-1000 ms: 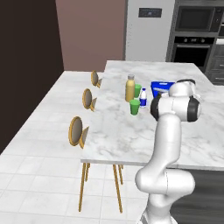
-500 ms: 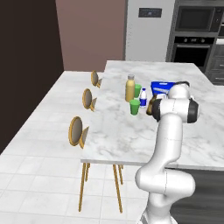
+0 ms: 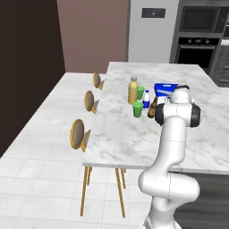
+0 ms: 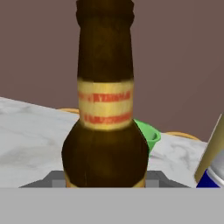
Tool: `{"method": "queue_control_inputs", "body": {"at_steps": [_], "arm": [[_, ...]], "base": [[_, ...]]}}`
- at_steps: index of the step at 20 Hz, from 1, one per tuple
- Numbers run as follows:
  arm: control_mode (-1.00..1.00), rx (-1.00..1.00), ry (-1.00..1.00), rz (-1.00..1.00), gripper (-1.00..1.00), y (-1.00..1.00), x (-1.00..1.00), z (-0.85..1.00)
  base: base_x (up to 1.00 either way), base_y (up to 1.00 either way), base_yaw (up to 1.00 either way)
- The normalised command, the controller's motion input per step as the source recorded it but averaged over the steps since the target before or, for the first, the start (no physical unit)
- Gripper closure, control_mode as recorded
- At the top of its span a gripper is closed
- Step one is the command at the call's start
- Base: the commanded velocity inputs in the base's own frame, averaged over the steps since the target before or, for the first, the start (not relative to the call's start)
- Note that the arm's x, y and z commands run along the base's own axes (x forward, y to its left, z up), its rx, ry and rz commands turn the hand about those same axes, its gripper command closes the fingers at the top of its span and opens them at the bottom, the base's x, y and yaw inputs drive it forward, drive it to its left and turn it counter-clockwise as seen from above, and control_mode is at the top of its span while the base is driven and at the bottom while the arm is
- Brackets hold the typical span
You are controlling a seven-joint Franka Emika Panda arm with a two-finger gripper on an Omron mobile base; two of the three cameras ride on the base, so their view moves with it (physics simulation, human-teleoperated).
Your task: Place the drinks on the dining counter in a tight cluster.
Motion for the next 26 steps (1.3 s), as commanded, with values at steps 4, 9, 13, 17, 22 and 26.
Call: {"method": "queue_control_inputs", "body": {"at_steps": [4,9,13,17,22,26], "arm": [[-1.0,-0.1,-0.01,0.0,1.0,0.0,0.26,-0.18],[-1.0,-0.05,0.0,0.0,1.0,0.0,0.27,-0.15],[-1.0,0.0,0.0,0.0,1.0,-0.01,0.24,-0.13],[-1.0,0.0,-0.04,0.0,1.0,-0.01,0.19,-0.19],[-1.0,0.0,-0.05,0.0,1.0,-0.04,0.03,-0.28],[-1.0,0.0,-0.03,0.0,-1.0,-0.03,0.0,-0.3]], "base": [[0.0,0.0,0.0],[0.0,0.0,0.0],[0.0,0.0,0.0],[0.0,0.0,0.0],[0.0,0.0,0.0],[0.0,0.0,0.0]]}}
